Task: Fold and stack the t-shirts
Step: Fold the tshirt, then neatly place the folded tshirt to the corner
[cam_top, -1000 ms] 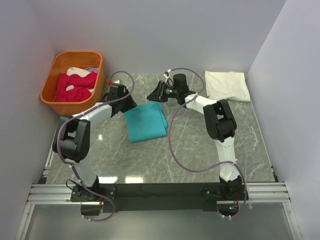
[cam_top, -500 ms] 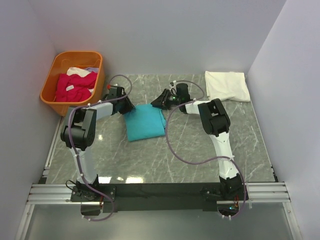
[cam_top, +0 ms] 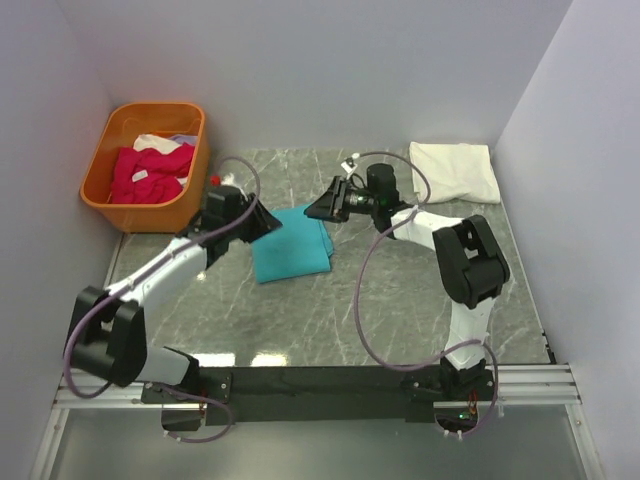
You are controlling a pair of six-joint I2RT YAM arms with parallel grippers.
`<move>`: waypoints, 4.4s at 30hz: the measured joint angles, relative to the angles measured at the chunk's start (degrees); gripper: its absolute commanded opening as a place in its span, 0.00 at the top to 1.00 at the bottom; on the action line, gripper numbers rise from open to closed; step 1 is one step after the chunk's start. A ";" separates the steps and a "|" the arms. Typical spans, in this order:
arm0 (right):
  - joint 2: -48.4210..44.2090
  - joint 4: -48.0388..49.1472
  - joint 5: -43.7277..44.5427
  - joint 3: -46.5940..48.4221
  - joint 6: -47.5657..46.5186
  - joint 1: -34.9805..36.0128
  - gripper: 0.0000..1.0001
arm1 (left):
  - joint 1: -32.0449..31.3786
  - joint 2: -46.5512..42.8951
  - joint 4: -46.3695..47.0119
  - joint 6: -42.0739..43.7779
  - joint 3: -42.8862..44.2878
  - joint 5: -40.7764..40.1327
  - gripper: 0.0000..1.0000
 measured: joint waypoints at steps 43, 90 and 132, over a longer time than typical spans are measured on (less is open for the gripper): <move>5.88 -16.83 -3.06 -7.54 -13.84 1.97 0.68 | -1.73 0.72 -1.68 -6.21 -18.84 -1.09 0.80; 11.43 -54.51 40.35 23.82 -38.34 14.56 0.74 | 3.45 -23.96 -16.83 16.87 -7.54 -26.27 0.12; 22.64 -55.21 63.54 55.98 -68.96 -17.64 1.00 | 3.82 -15.10 -16.17 18.32 -8.57 -28.44 0.12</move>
